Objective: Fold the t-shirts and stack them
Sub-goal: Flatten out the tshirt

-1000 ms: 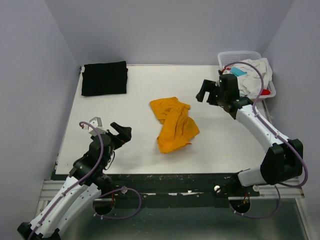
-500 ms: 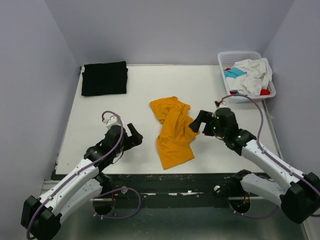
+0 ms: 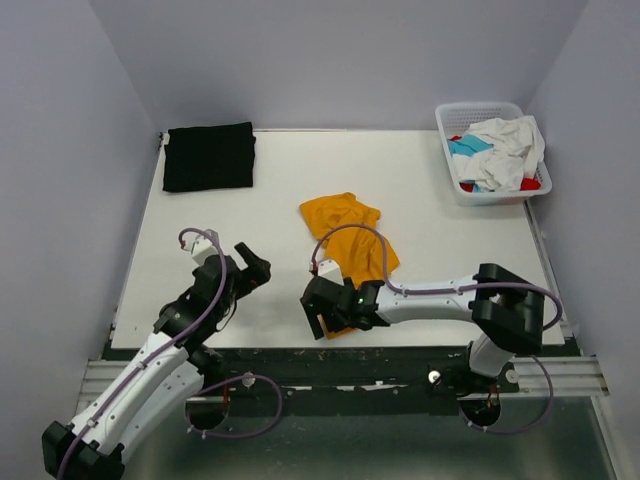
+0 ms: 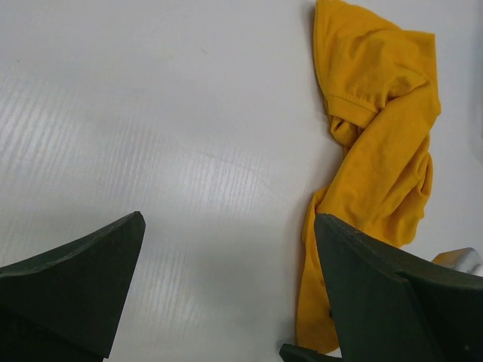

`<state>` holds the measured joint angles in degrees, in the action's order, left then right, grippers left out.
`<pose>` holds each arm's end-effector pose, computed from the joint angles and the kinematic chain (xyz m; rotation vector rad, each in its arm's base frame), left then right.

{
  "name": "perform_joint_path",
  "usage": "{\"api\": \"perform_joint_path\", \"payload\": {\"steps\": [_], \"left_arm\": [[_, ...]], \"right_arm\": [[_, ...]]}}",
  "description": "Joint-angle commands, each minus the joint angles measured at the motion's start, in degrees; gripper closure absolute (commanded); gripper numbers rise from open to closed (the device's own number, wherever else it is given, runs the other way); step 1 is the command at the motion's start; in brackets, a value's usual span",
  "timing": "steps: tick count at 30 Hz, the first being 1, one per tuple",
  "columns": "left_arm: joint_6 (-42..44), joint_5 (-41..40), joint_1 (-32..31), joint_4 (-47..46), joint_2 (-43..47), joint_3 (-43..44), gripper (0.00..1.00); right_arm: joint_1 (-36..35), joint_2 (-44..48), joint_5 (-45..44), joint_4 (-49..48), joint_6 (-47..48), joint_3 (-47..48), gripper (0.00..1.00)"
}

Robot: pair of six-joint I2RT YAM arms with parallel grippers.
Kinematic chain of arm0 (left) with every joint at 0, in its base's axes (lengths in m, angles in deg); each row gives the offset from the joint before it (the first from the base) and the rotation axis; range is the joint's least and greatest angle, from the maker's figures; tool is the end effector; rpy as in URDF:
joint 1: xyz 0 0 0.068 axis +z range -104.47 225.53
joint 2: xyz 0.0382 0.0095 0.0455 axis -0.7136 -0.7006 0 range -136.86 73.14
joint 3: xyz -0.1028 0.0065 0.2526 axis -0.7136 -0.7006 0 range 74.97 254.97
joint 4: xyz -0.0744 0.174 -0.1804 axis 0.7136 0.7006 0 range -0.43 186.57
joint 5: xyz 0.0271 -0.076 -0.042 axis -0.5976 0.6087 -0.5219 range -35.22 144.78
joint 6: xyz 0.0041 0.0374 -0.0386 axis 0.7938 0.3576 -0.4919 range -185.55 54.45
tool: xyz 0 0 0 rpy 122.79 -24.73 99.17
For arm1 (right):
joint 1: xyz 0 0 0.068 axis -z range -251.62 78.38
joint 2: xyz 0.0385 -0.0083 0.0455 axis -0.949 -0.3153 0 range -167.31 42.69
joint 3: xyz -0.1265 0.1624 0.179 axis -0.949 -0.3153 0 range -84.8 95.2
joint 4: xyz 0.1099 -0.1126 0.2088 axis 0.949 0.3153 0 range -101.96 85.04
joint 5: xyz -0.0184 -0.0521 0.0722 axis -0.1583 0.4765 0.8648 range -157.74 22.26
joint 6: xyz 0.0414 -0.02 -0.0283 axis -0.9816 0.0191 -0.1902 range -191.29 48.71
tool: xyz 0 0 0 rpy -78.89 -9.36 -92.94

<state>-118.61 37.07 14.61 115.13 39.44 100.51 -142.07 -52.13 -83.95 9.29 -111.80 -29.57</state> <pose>0.1267 -0.0632 0.2247 -0.5934 2.0918 -0.5244 0.1171 0.3001 0.1721 -0.5793 2.5404 0.3478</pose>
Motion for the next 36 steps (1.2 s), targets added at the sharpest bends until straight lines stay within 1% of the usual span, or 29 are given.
{"api": "perform_joint_path", "payload": {"steps": [1, 3, 4, 5, 6, 7, 8, 10, 13, 15, 16, 18, 20, 23, 27, 31, 34, 36], "left_arm": [[-1.17, -2.65, 0.9, 0.77, 3.8, -1.91, 0.02], [-1.17, -2.76, 0.94, 0.78, 3.8, -1.99, 0.01], [-1.26, -2.8, 1.0, 0.89, 3.55, -1.88, 0.01], [-1.34, -2.84, 1.06, 0.88, 3.11, -1.68, 0.01], [-1.35, -2.85, 1.1, 0.96, 2.78, -1.35, 0.01], [-1.35, -2.77, 1.2, 0.97, 2.28, -0.78, 0.01], [-1.35, -2.62, 1.25, 0.84, 1.75, -0.25, 0.01], [-0.8, -2.05, 1.35, -0.84, 0.33, 0.81, 0.01], [0.81, 0.7, 2.02, -6.04, -3.94, 2.63, 0.01], [1.97, 4.14, 3.08, -8.97, -8.31, 4.96, 0.01], [2.83, 5.86, 3.76, -10.98, -10.98, 6.25, 0.01], [3.96, 10.78, 5.74, -15.09, -16.73, 8.6, 0.01], [3.93, 15.45, 8.06, -17.58, -23.53, 11.76, 0.02], [4.84, 20.39, 9.96, -20.66, -34.49, 17.18, 0.01], [6.18, 27.8, 11.56, -20.71, -51.5, 29.07, 0.02], [6.78, 31.93, 13.09, -17.97, -66.31, 41.59, 0.01], [6.61, 32.34, 14.15, -14.9, -74.7, 49.4, 0.02], [6.13, 32.31, 14.61, -13.29, -78.06, 53.25, 0.04]], "right_arm": [[-0.26, -3.95, -4.73, 5.03, -3.07, 0.65, 0.18], [-0.25, -6.02, -5.53, 6.77, -3.98, 0.74, 0.27], [-0.25, -7.05, -6.71, 7.53, -4.88, 0.84, 0.37], [-0.21, -7.37, -7.82, 8.48, -5.89, 0.85, 0.5], [-0.25, -7.29, -9.53, 9.79, -6.94, 1.03, 0.72], [-0.23, -6.73, -11.42, 11.13, -8.16, 1.28, 0.85], [-0.22, -5.15, -13.5, 12.32, -9.23, 1.25, 0.93], [-0.21, -0.89, -18.64, 14.86, -11.41, 1.03, 0.99], [0.59, 7.79, -27.75, 20.42, -15.55, 0.98, 0.99], [2.98, 13.9, -31.47, 24.76, -18.43, 0.29, 0.99], [4.95, 16.66, -32.48, 26.67, -19.47, -0.45, 0.99], [11.16, 23.25, -33.73, 28.75, -21.16, -2.4, 0.99], [16.78, 28.91, -34.14, 28.72, -20.71, -4.45, 0.99], [22.57, 34.59, -36.5, 28.41, -19.26, -6.21, 0.99], [27.25, 36.34, -38.62, 28.23, -17.67, -6.53, 0.99], [28.86, 33.0, -38.63, 27.41, -16.24, -6.2, 0.99], [29.72, 31.1, -38.63, 27.21, -15.57, -6.11, 0.99], [30.25, 30.89, -38.4, 26.71, -14.88, -6.05, 0.99]]}}
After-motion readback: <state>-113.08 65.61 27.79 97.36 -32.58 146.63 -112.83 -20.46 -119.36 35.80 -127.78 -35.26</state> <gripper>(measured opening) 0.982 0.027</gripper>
